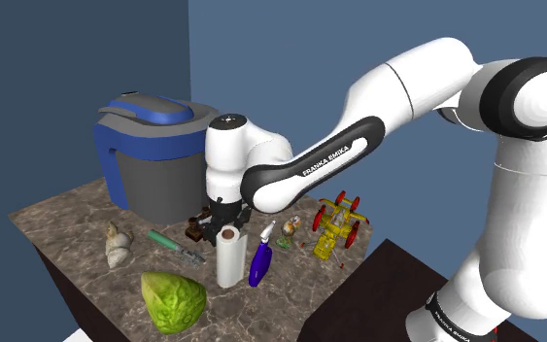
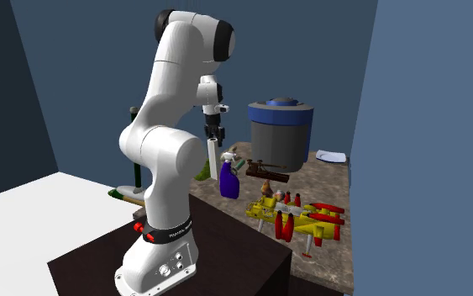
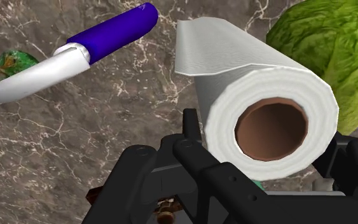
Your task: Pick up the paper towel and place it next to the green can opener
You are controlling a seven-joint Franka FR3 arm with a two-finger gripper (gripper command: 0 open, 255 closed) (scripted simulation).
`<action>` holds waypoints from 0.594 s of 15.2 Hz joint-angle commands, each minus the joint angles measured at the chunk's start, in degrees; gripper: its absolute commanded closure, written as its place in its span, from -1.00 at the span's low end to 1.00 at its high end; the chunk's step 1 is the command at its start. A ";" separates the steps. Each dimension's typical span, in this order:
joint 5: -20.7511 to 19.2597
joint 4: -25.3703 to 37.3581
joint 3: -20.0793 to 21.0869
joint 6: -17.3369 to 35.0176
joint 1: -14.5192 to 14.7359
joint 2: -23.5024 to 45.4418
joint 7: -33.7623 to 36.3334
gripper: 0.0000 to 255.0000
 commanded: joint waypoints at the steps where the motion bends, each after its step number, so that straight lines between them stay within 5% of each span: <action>1: -0.88 -0.30 -0.44 1.18 0.36 1.03 0.68 1.00; 9: -4.33 -0.93 -2.47 5.45 1.83 5.31 3.18 1.00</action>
